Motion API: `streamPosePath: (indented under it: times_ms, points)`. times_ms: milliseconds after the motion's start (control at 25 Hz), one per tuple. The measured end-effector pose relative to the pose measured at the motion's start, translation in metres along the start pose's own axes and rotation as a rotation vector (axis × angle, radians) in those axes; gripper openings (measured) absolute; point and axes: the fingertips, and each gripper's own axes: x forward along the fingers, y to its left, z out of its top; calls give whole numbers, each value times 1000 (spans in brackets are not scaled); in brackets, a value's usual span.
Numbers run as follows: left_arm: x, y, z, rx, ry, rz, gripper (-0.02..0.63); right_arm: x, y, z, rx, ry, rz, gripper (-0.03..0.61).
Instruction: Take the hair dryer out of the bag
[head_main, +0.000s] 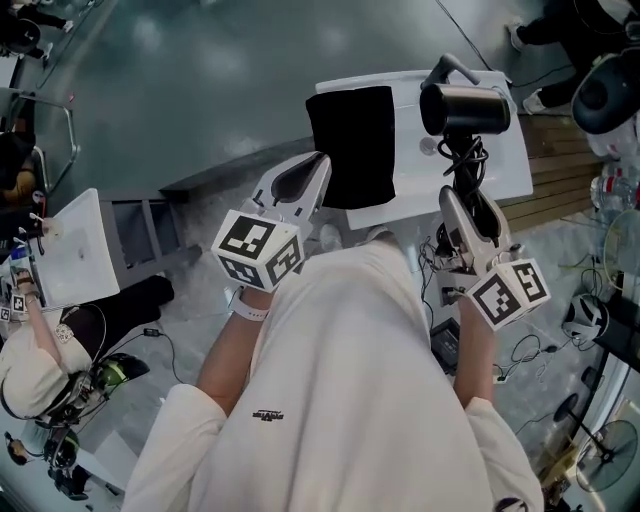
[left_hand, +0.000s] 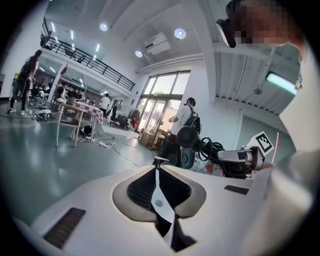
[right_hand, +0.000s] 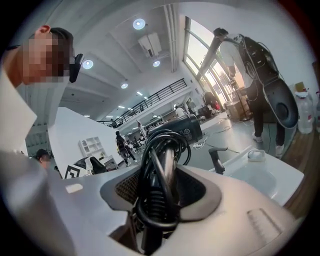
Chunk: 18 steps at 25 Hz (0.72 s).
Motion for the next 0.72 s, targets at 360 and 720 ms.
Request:
streamPosePath:
  times_ms: [360,720]
  points:
    - [-37,-2,34,32,-61,59,8,-18,3,20,-77,-98,-52,210]
    - [-45,-8,34,54,-44,57,8,-34,5,15,-67,-116,-80,210]
